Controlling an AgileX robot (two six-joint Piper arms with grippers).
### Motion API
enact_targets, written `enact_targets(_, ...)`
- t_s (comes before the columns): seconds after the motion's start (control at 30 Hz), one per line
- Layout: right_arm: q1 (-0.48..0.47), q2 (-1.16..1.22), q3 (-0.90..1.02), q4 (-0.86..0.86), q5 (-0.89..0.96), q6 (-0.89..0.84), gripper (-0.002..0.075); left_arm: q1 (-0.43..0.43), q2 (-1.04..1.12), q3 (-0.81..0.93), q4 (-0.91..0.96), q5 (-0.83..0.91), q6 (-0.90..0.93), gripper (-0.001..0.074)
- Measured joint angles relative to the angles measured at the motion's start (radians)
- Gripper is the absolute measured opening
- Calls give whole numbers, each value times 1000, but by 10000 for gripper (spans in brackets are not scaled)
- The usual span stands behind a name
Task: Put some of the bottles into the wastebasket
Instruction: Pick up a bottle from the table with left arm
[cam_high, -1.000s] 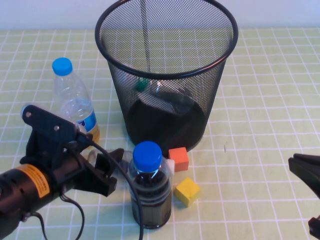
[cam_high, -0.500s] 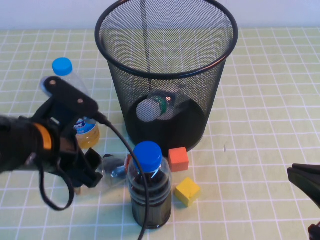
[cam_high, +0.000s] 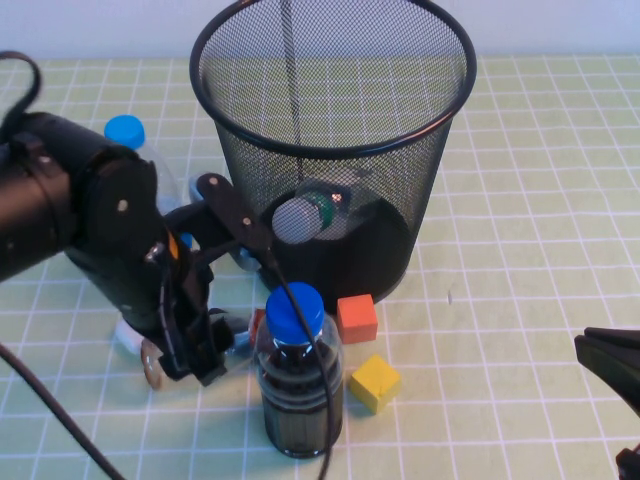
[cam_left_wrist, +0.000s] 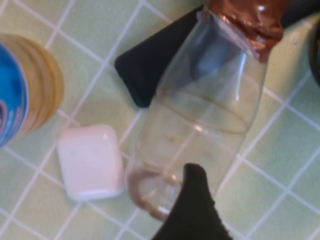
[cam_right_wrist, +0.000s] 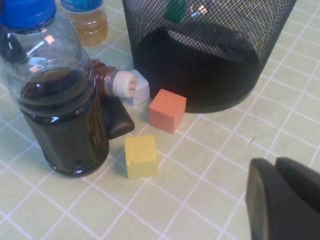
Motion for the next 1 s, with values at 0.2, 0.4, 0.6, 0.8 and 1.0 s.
enact_targets(0.2,0,0,0,0,0,0,-8,0,53,-1,0,-73,43,485)
enact_targets(0.4,0,0,0,0,0,0,-8,0,79,-2,0,-125,60,487)
enact_targets(0.6,0,0,0,0,-9,0,-8,0,132,-8,-7,-142,60,496)
enact_targets(0.8,0,0,0,0,-11,0,-8,0,162,-8,8,-174,60,497)
enact_targets(1.0,0,0,0,0,-11,0,-8,0,192,-8,17,-180,60,497)
